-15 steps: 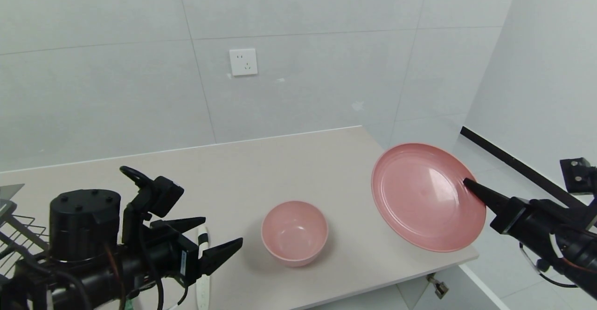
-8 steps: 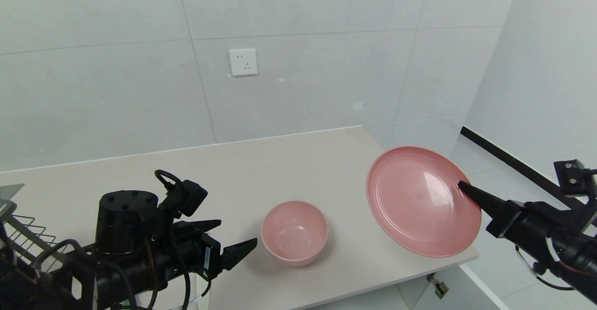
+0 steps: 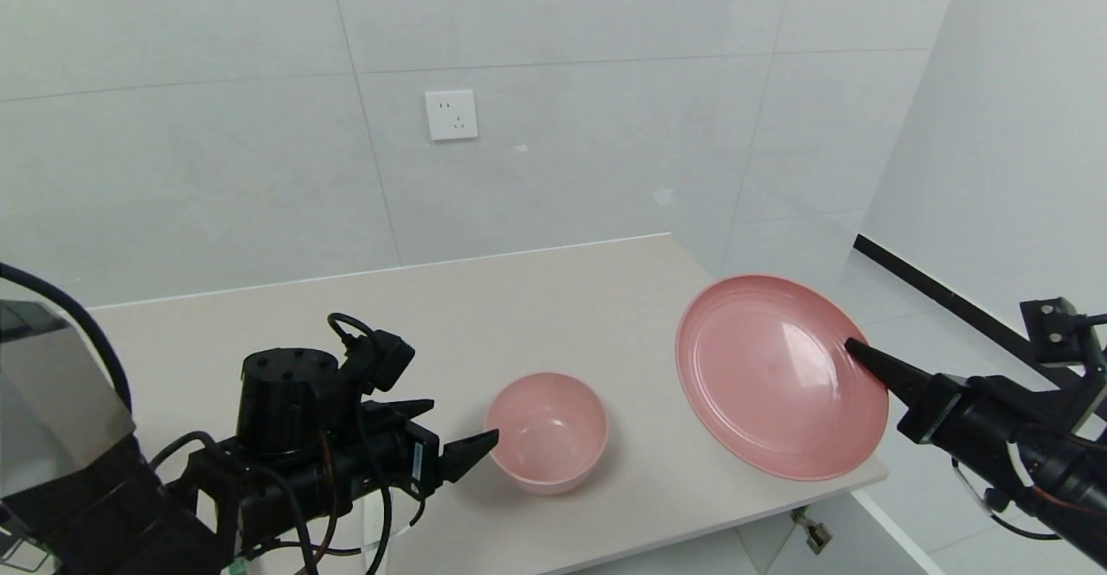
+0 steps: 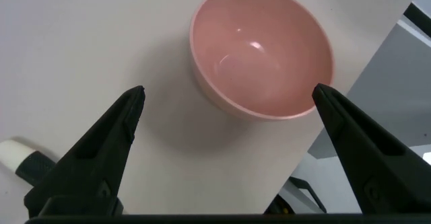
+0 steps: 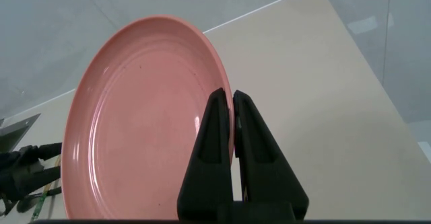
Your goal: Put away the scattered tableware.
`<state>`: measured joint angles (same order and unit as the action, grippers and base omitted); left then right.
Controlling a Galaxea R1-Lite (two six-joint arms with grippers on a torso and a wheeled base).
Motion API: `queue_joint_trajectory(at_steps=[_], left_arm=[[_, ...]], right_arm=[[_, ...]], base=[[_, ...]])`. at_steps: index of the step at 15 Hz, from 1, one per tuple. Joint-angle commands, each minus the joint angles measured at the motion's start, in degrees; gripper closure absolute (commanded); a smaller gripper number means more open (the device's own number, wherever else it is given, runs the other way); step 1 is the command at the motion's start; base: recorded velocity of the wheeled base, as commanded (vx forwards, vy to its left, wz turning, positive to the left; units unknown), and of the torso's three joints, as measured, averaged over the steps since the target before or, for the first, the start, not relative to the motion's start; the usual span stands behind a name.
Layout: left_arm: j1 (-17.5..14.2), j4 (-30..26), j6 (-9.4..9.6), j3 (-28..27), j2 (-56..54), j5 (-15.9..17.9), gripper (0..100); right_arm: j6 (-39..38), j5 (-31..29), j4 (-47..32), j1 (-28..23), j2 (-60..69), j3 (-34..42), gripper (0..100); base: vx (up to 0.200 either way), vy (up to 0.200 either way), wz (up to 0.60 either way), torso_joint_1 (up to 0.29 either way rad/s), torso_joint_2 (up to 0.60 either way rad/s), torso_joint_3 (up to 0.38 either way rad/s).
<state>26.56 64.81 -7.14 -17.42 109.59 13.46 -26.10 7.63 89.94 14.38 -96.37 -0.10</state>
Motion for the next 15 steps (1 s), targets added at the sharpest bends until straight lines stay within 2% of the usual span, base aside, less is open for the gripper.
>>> queue_joint_trajectory(at_steps=[1, 5, 9, 15], left_arm=[[0.33, 0.32, -0.06, -1.04, 3.7, -0.01, 0], [1.3, 3.22, -0.06, -4.02, 9.15, -0.45, 0], [1.56, 5.51, -1.47, -7.28, 14.07, -1.15, 0], [1.65, 8.41, -1.73, -9.21, 18.99, -1.15, 0]], right_arm=[[0.0, 0.02, 0.06, 0.03, -0.31, 0.01, 100], [0.0, 0.02, 0.06, 0.03, -1.02, 0.1, 100], [0.0, 0.02, 0.06, 0.03, -1.37, 0.01, 100], [0.0, 0.02, 0.06, 0.12, -1.28, 0.01, 100]], base=[[0.0, 0.0, 0.0, 0.0, 0.0, 0.0], [0.0, 0.0, 0.0, 0.0, 0.0, 0.0], [0.0, 0.0, 0.0, 0.0, 0.0, 0.0], [0.0, 0.0, 0.0, 0.0, 0.0, 0.0]])
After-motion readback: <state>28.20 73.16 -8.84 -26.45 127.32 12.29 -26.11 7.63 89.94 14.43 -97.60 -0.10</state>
